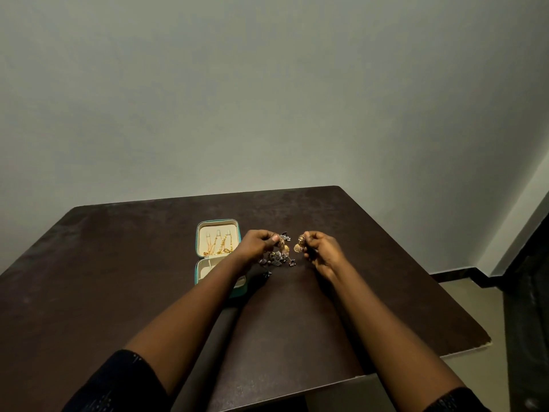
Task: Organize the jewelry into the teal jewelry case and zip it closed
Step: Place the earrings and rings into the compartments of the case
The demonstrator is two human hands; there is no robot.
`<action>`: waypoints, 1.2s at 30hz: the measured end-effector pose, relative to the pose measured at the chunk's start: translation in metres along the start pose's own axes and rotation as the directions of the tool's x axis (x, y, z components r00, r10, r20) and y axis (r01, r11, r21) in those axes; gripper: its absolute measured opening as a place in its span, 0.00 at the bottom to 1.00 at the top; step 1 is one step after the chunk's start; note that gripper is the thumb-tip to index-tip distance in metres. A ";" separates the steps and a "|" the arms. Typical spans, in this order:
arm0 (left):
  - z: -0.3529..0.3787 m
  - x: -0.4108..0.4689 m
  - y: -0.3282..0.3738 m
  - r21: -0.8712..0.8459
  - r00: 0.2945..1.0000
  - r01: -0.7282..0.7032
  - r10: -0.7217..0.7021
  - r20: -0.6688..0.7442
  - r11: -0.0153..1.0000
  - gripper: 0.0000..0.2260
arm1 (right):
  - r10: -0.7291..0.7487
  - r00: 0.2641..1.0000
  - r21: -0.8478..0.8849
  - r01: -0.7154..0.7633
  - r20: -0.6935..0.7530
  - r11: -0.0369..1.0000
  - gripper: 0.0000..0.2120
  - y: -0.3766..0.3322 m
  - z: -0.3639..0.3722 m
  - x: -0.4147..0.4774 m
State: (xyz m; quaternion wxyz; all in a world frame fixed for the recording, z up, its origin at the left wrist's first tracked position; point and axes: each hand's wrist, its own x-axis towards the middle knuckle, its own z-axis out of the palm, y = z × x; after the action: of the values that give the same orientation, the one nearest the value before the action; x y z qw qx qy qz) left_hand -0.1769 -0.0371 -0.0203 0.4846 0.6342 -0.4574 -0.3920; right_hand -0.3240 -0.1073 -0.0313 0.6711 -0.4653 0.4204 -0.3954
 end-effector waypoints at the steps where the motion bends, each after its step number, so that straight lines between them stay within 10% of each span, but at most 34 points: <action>1: -0.002 -0.004 0.001 -0.070 1.000 0.008 -0.009 -0.012 0.998 0.09 | -0.011 1.000 0.000 0.011 0.012 1.000 0.12 -0.002 0.003 -0.002; 21: -0.069 -0.065 -0.011 -0.479 0.980 0.079 -0.156 -0.122 0.874 0.08 | 0.014 0.978 -0.003 -0.014 0.208 1.000 0.09 0.004 0.090 -0.049; 36: -0.088 -0.086 -0.029 -0.018 0.947 0.142 -0.141 -0.289 0.990 0.11 | 0.041 0.981 -0.326 0.024 0.190 0.945 0.12 0.034 0.120 -0.058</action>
State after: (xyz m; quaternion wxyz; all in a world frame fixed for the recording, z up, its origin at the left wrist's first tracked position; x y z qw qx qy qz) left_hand -0.1118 0.0709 -0.0238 0.5162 0.7165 -0.3354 -0.3280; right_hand -0.2266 -0.0106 -0.0267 0.6241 -0.6047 0.4147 -0.2699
